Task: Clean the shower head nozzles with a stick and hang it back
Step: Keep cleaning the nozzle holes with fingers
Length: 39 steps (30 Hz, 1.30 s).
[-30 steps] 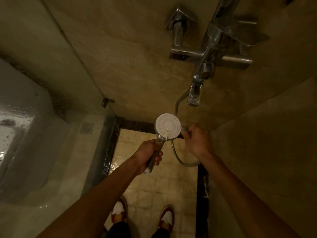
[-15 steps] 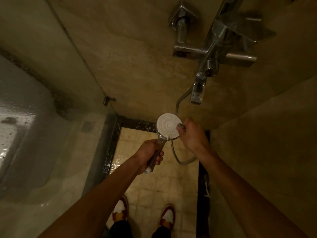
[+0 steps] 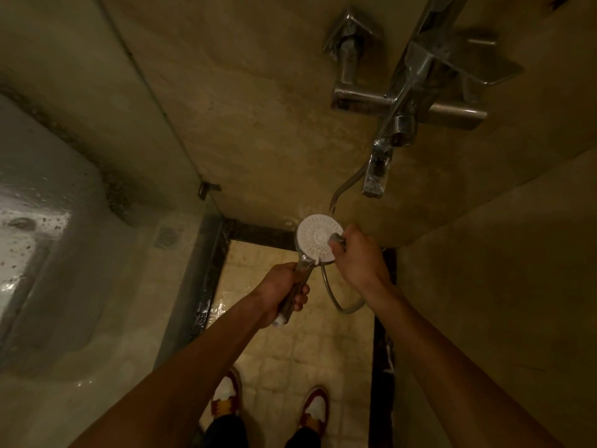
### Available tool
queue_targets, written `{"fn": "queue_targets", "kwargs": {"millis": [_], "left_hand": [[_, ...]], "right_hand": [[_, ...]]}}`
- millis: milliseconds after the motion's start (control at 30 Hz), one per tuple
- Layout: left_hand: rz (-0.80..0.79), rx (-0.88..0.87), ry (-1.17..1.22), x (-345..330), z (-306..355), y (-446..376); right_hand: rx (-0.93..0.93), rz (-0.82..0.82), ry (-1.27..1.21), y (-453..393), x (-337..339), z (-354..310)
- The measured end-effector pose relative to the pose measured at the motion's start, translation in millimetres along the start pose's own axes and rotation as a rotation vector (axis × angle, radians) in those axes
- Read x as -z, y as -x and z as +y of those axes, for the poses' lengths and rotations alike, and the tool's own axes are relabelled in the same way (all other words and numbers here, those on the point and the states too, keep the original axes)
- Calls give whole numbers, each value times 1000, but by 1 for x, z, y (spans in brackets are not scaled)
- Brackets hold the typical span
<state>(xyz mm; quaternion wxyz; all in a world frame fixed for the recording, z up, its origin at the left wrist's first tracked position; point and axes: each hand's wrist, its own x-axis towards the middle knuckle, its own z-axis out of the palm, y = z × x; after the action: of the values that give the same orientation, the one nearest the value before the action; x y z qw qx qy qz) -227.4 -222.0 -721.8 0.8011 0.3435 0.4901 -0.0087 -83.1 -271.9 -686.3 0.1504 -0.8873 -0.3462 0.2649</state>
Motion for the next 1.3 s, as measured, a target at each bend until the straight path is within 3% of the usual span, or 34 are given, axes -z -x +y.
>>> {"fn": "queue_targets", "kwargs": {"millis": [500, 767, 900, 1000, 1133, 1300], "left_hand": [[33, -3, -2, 2, 8, 10], [24, -30, -6, 5, 22, 34], [23, -44, 28, 1, 33, 42], [21, -50, 58, -1, 39, 48], [11, -64, 77, -4, 44, 57], [14, -81, 87, -4, 42, 65]], "right_hand": [[-62, -32, -93, 21, 5, 14], [57, 11, -172, 38, 85, -26], [180, 105, -54, 60, 137, -47], [382, 310, 88, 78, 170, -56], [468, 517, 314, 91, 202, -65], [431, 346, 455, 81, 211, -65]]}}
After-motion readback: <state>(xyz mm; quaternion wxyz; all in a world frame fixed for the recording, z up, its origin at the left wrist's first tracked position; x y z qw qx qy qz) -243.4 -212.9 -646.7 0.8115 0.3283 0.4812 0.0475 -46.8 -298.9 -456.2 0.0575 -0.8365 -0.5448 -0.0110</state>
